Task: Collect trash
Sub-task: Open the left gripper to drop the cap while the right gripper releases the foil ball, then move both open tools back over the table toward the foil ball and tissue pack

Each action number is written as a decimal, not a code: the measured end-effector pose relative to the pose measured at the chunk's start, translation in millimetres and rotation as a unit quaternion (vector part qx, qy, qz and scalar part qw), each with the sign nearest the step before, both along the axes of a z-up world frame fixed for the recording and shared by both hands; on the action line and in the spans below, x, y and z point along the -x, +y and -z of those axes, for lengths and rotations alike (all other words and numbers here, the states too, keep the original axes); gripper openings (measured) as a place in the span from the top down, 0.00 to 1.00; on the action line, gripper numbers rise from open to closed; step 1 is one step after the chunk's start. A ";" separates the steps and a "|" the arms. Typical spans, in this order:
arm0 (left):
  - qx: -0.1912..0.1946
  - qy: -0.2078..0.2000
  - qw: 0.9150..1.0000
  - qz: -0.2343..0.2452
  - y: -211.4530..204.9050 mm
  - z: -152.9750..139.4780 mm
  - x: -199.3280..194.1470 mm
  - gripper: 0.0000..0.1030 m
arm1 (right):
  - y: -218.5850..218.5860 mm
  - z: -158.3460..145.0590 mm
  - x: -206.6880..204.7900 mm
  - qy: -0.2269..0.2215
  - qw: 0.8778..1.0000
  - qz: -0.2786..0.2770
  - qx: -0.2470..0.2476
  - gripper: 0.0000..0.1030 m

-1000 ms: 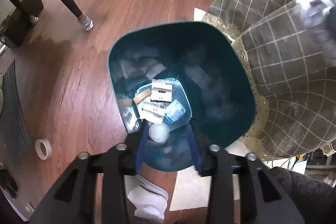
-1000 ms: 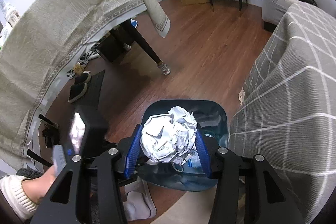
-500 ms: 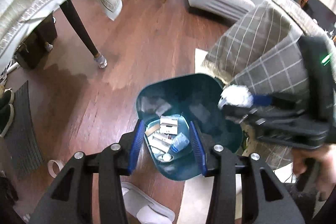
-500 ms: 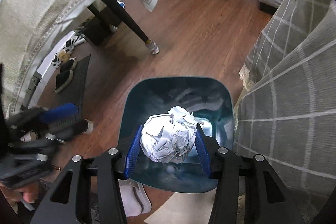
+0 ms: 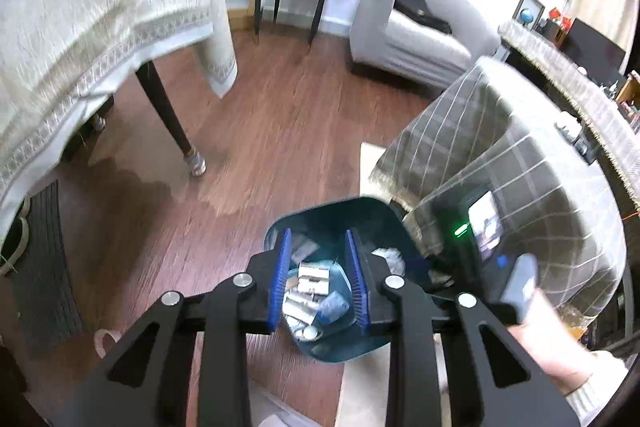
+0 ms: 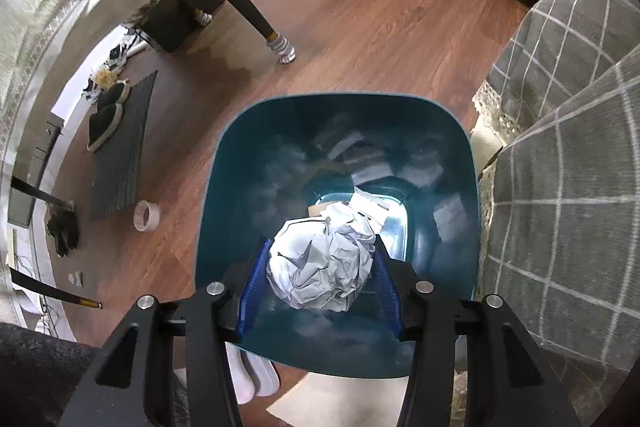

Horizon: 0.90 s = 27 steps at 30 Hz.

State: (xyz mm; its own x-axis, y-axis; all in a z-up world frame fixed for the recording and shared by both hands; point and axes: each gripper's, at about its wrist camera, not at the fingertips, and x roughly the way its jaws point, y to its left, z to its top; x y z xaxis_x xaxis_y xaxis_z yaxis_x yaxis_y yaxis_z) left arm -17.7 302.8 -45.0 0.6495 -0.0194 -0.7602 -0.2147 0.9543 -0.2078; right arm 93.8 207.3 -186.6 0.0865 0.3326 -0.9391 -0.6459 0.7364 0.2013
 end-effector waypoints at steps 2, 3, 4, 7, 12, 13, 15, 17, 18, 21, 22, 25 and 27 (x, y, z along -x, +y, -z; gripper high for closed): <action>0.001 -0.014 1.000 0.001 -1.7 -10.6 1.6 0.73 | 2.2 7.6 2.9 0.002 1.000 -0.007 0.012 0.52; 0.002 -0.018 1.000 0.001 -2.9 -14.1 1.6 0.73 | 2.6 11.3 4.1 0.003 1.000 -0.010 0.017 0.52; 0.003 -0.023 1.000 0.000 -4.4 -19.6 1.8 0.73 | 3.0 15.8 5.7 0.005 1.000 -0.014 0.025 0.51; -0.002 -0.041 0.999 0.002 -7.3 -32.6 5.1 0.73 | 3.7 24.7 7.2 0.011 0.999 -0.020 0.041 0.50; -0.007 -0.049 0.999 0.007 -10.6 -39.3 5.0 0.73 | -0.8 23.8 5.5 0.009 0.999 -0.017 0.047 0.38; -0.004 -0.046 0.999 0.006 -10.9 -38.3 3.8 0.73 | -0.8 23.4 5.9 0.009 0.999 -0.017 0.044 0.38; 0.003 -0.047 0.999 0.006 -11.3 -38.2 2.3 0.73 | -4.5 18.5 6.5 0.004 0.999 -0.017 0.042 0.38; 0.002 -0.050 0.999 0.006 -12.3 -40.9 1.6 0.73 | -7.1 10.7 7.4 0.000 0.999 -0.020 0.034 0.38; 0.000 -0.053 0.999 0.006 -13.6 -42.9 0.9 0.73 | -7.6 6.0 7.8 -0.004 0.999 -0.021 0.028 0.38; -0.002 -0.061 0.998 0.001 -16.0 -48.8 -0.6 0.73 | -11.1 -19.9 11.6 -0.027 0.999 -0.032 0.000 0.39; 0.001 -0.062 0.998 -0.001 -16.6 -50.2 -1.6 0.73 | -11.8 -28.4 13.1 -0.034 0.999 -0.037 -0.011 0.44; 0.004 -0.067 0.998 -0.006 -18.7 -54.6 -5.2 0.73 | -16.9 -51.2 16.5 -0.053 0.997 -0.050 -0.032 0.51; 0.002 -0.074 0.997 -0.008 -22.1 -59.7 -7.5 0.74 | -21.4 -68.3 19.4 -0.067 0.995 -0.057 -0.049 0.54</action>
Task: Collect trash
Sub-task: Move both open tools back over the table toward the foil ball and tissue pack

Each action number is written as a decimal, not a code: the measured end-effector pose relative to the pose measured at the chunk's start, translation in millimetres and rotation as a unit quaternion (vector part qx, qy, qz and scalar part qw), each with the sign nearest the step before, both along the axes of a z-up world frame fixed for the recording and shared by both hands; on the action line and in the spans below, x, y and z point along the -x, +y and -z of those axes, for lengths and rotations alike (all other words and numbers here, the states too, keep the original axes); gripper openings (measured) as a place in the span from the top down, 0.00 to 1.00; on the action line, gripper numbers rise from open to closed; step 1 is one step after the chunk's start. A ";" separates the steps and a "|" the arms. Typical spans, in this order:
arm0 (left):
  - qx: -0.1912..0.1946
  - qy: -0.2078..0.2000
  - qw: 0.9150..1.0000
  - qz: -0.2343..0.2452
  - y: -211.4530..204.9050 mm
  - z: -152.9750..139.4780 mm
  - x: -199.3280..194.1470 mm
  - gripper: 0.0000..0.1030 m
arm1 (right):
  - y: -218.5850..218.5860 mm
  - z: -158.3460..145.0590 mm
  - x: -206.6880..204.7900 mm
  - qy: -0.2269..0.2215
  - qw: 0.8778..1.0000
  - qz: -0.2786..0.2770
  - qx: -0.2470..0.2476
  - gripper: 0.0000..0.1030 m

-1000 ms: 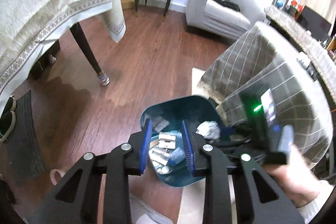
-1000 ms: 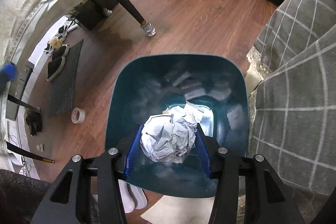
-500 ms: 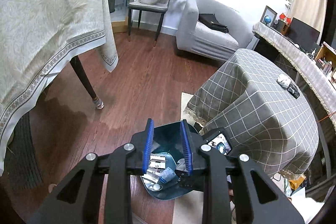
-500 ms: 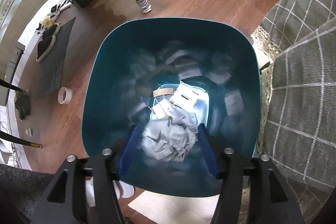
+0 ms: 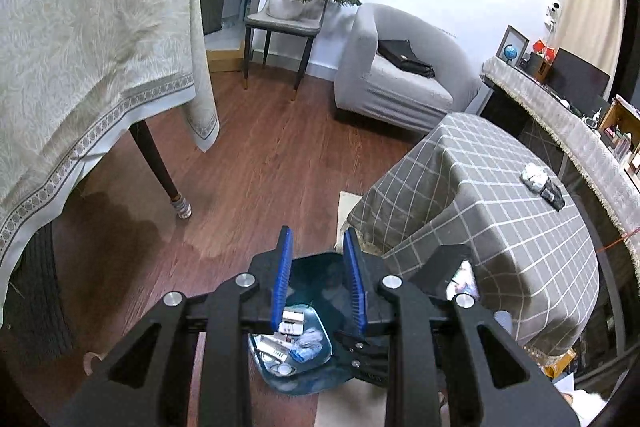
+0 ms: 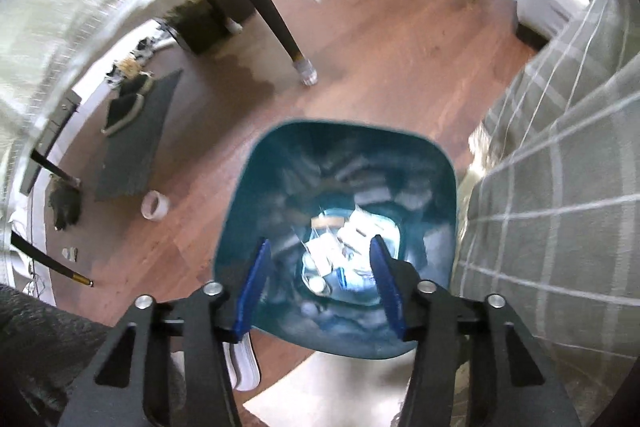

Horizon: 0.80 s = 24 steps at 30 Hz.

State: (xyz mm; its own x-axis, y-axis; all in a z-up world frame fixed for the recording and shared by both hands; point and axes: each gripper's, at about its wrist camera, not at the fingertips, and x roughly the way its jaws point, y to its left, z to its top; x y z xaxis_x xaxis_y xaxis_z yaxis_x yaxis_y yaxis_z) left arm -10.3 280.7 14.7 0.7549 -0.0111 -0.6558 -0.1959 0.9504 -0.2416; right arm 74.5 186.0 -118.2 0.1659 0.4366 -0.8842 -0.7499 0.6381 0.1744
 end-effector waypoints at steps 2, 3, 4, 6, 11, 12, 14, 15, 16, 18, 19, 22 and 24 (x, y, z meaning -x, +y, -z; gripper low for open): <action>-0.001 -0.006 1.000 0.001 -6.1 -5.2 -2.1 0.74 | -3.2 -14.6 2.7 -0.015 1.000 -0.004 -0.014 0.55; -0.002 -0.008 1.000 0.002 -8.9 -6.5 -3.6 0.74 | -7.2 -25.9 4.7 -0.028 0.999 -0.007 -0.021 0.57; -0.006 -0.010 1.000 0.003 -13.4 -8.7 -5.3 0.74 | -9.6 -32.7 6.1 -0.037 0.999 -0.007 -0.024 0.59; -0.005 -0.015 1.000 0.005 -17.3 -11.7 -7.7 0.74 | -20.2 -51.9 8.0 -0.060 0.998 -0.004 -0.035 0.61; -0.008 -0.026 1.000 -0.002 -24.7 -17.3 -15.4 0.74 | -53.7 -85.2 3.3 -0.091 0.994 0.015 -0.066 0.63; -0.009 -0.025 1.000 -0.004 -26.5 -16.6 -17.9 0.74 | -60.2 -90.1 1.9 -0.094 0.993 0.017 -0.070 0.63; -0.002 -0.021 1.000 -0.005 -30.6 -14.6 -23.9 0.74 | -76.8 -100.3 -0.5 -0.105 0.991 0.026 -0.080 0.63; 0.001 -0.021 1.000 -0.004 -32.7 -14.2 -25.5 0.74 | -86.8 -106.1 -1.7 -0.110 0.990 0.030 -0.086 0.64; 0.003 -0.021 1.000 -0.002 -36.1 -14.3 -28.0 0.74 | -92.1 -109.2 -2.2 -0.113 0.989 0.033 -0.089 0.64; 0.004 -0.021 1.000 0.003 -44.9 -14.3 -32.0 0.74 | -105.4 -117.0 -1.9 -0.126 0.987 0.040 -0.090 0.64; 0.003 -0.021 1.000 0.008 -51.0 -14.4 -34.6 0.74 | -114.3 -120.6 -2.1 -0.136 0.986 0.045 -0.089 0.64; -0.010 -0.017 1.000 0.024 -67.8 -12.3 -40.5 0.72 | -138.5 -128.3 -6.7 -0.144 0.983 0.061 -0.094 0.64; -0.021 -0.013 0.999 0.035 -83.4 -9.6 -45.7 0.71 | -158.6 -135.0 -9.2 -0.156 0.980 0.075 -0.096 0.63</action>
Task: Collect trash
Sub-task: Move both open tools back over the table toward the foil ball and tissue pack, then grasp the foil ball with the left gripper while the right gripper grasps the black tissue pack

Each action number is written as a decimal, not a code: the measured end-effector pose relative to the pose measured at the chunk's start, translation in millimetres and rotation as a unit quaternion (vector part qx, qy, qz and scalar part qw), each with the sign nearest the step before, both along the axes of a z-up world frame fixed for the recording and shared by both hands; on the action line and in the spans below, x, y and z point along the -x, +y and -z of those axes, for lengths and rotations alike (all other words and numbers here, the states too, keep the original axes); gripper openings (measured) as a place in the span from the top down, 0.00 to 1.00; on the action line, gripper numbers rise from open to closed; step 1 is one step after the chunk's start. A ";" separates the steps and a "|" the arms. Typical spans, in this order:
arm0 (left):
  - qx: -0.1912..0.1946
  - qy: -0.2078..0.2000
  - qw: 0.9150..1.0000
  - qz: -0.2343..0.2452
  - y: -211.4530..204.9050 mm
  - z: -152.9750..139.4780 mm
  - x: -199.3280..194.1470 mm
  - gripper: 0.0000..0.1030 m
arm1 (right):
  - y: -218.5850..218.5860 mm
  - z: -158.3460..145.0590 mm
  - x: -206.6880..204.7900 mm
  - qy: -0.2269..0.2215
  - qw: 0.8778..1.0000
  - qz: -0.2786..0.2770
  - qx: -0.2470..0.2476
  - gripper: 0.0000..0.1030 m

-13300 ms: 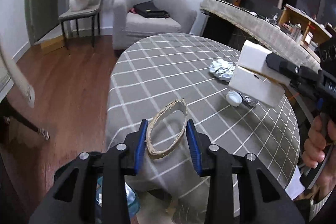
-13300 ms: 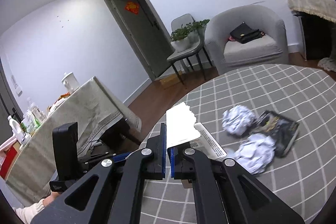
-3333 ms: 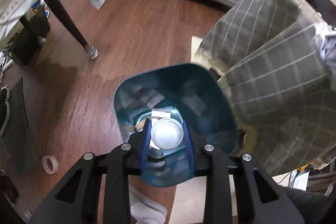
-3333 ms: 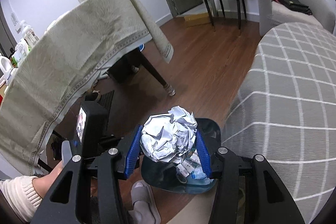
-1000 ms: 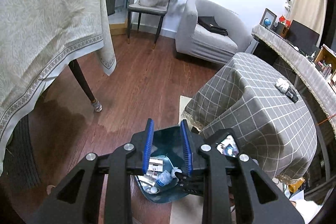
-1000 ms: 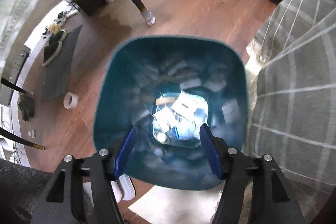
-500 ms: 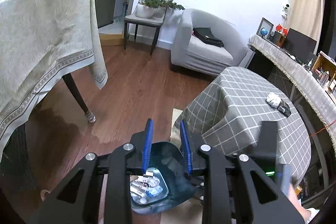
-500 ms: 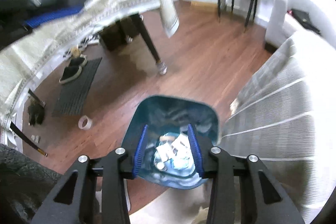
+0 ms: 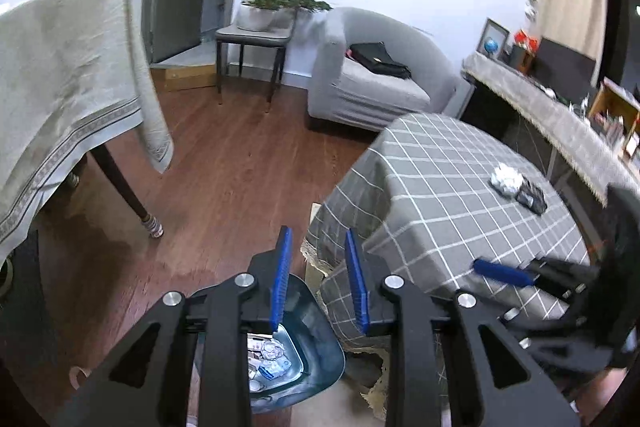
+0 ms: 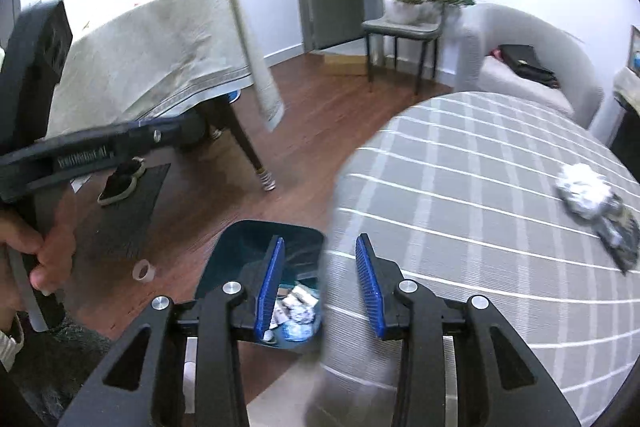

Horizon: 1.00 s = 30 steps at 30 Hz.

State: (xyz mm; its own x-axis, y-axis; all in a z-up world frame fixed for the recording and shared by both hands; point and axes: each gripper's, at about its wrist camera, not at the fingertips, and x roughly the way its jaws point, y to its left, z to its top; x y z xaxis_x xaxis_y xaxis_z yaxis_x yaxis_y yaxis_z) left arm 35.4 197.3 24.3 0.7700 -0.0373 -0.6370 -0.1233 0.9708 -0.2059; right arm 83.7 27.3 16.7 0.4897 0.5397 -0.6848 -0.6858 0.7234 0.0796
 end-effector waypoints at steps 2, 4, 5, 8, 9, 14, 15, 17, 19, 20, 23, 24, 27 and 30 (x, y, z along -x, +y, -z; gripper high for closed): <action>0.001 -0.002 1.000 0.016 -14.4 3.9 -6.0 0.68 | -19.0 -4.2 -2.2 -0.007 1.000 0.016 -0.003 0.63; -0.006 0.006 1.000 0.022 -28.8 7.9 -12.9 0.68 | -38.0 -7.4 -6.5 -0.012 0.999 0.032 -0.002 0.62; -0.002 0.004 1.000 0.028 -37.1 8.0 -16.2 0.68 | -47.6 -8.3 -8.4 -0.014 0.999 0.040 -0.002 0.61; -0.009 -0.003 0.999 0.046 -63.1 6.8 -23.1 0.65 | -82.6 -7.8 -14.7 -0.017 0.998 0.068 0.000 0.57; -0.010 -0.004 0.999 0.052 -68.3 7.1 -24.9 0.63 | -92.3 -7.2 -16.9 -0.017 0.997 0.076 0.000 0.55; 0.009 0.001 0.995 0.099 -101.9 6.6 -36.7 0.51 | -140.6 -5.4 -21.5 -0.022 0.993 0.119 -0.001 0.44; 0.008 -0.002 0.994 0.107 -107.8 5.8 -38.2 0.49 | -147.4 -5.7 -22.7 -0.026 0.992 0.123 0.002 0.42; -0.005 -0.009 0.992 0.125 -123.0 5.4 -41.4 0.44 | -160.9 -5.7 -23.6 -0.035 0.991 0.130 0.009 0.39; -0.015 -0.010 0.990 0.137 -134.1 7.7 -45.2 0.40 | -177.6 -5.8 -27.2 -0.037 0.990 0.139 0.010 0.35; -0.020 -0.010 0.989 0.144 -139.8 9.6 -48.8 0.40 | -185.7 -5.4 -29.2 -0.035 0.989 0.141 0.009 0.34; -0.032 -0.008 0.986 0.165 -153.4 15.1 -61.2 0.37 | -205.0 -3.9 -37.0 -0.033 0.988 0.147 0.014 0.29; -0.037 -0.004 0.984 0.172 -157.2 17.0 -66.4 0.36 | -210.7 -4.1 -41.1 -0.031 0.988 0.147 0.016 0.28; -0.043 0.003 0.982 0.184 -166.0 20.4 -79.5 0.35 | -216.9 -4.9 -50.0 -0.028 0.989 0.145 0.014 0.24; -0.044 0.006 0.981 0.191 -174.9 20.7 -94.8 0.35 | -221.8 -1.4 -56.4 -0.023 0.991 0.126 0.027 0.23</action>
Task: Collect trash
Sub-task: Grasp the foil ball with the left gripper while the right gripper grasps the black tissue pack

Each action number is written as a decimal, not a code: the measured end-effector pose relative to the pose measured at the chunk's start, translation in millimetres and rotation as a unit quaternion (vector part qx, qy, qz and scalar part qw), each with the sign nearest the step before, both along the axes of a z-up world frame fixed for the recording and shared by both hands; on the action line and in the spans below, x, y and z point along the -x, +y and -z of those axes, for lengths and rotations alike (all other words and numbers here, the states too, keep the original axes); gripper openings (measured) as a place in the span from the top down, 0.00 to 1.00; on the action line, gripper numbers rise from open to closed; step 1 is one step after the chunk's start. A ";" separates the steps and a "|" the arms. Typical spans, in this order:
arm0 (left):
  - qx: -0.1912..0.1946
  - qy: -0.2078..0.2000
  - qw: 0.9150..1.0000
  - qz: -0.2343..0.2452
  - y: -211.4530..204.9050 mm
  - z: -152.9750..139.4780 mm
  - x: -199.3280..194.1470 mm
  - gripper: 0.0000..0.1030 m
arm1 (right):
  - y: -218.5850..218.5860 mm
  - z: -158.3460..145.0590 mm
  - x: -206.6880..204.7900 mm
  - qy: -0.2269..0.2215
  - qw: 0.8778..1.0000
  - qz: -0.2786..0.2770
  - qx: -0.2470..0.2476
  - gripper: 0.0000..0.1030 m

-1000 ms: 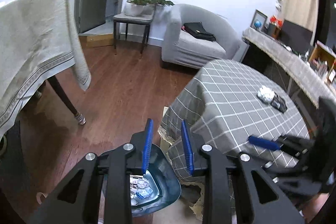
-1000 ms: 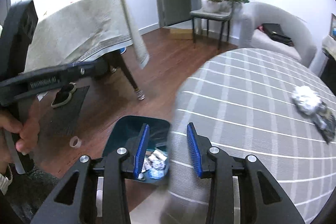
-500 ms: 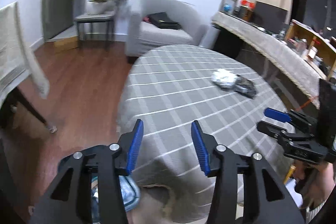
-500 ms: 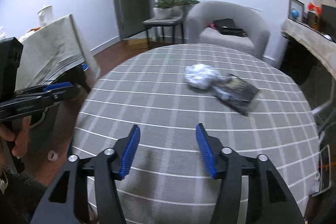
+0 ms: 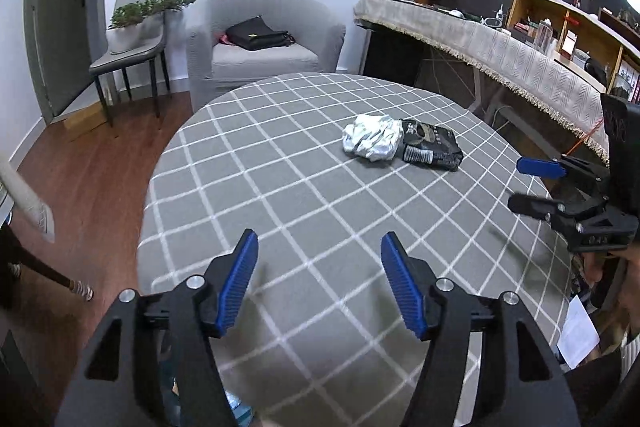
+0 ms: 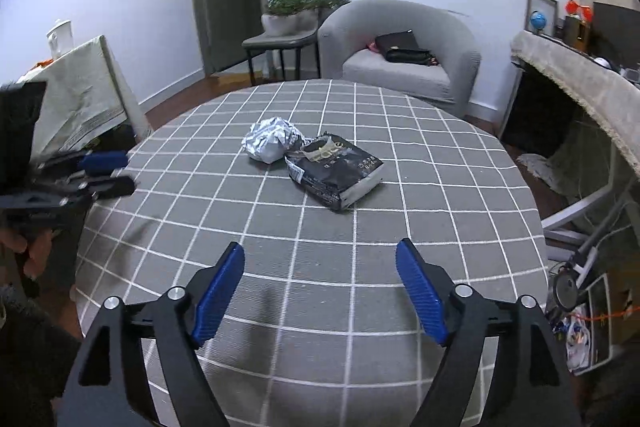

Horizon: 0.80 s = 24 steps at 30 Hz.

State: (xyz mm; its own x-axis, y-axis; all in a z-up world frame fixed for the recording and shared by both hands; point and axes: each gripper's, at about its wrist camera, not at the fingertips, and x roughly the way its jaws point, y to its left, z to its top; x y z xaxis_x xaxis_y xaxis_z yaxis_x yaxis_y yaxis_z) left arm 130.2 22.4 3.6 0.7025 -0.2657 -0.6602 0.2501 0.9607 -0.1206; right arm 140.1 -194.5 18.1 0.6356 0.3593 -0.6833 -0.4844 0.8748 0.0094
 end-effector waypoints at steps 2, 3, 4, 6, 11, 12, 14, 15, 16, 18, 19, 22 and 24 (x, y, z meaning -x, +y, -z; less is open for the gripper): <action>-0.001 0.001 1.000 0.007 -7.5 0.1 -9.5 0.35 | -1.2 3.1 -6.2 0.004 1.000 -0.013 0.013 0.23; -0.002 0.001 1.000 0.009 -9.9 0.1 -12.6 0.35 | -2.9 4.2 -9.7 0.006 1.000 -0.019 0.019 0.23; -0.004 0.002 1.000 0.012 -12.7 0.2 -16.4 0.35 | -3.5 4.4 -11.8 0.007 0.999 -0.023 0.021 0.23; -0.006 0.006 1.000 0.018 -18.8 0.3 -26.8 0.35 | -7.6 4.2 -17.2 0.008 0.999 -0.033 0.020 0.23; -0.009 0.021 0.999 0.023 -29.8 3.7 -54.0 0.35 | -11.9 1.0 -40.5 0.010 0.998 -0.063 0.022 0.19; -0.008 0.022 0.999 0.025 -32.0 3.4 -59.1 0.35 | -10.8 0.8 -43.6 0.011 0.997 -0.069 0.022 0.18; -0.007 0.028 0.999 0.036 -38.5 3.8 -68.7 0.34 | -6.7 1.7 -51.8 0.018 0.996 -0.089 0.025 0.18; -0.010 0.029 0.999 0.040 -41.5 4.2 -72.1 0.34 | -4.7 2.1 -55.4 0.021 0.995 -0.098 0.027 0.18; -0.016 0.029 0.998 0.044 -44.8 5.1 -75.8 0.34 | -2.7 2.4 -59.3 0.024 0.994 -0.104 0.027 0.18; -0.018 0.034 0.998 0.049 -49.6 7.5 -84.7 0.34 | -0.1 2.4 -68.4 0.033 0.993 -0.113 0.023 0.18; -0.017 0.037 0.998 0.049 -51.1 8.7 -89.4 0.34 | 2.6 2.6 -73.5 0.039 0.991 -0.122 0.023 0.17; -0.013 0.045 0.997 0.061 -55.5 10.9 -100.9 0.32 | 11.3 3.1 -87.2 0.041 0.989 -0.136 0.040 0.17; -0.015 0.048 0.997 0.061 -58.8 12.7 -109.2 0.32 | 15.1 3.7 -96.7 0.051 0.987 -0.147 0.038 0.17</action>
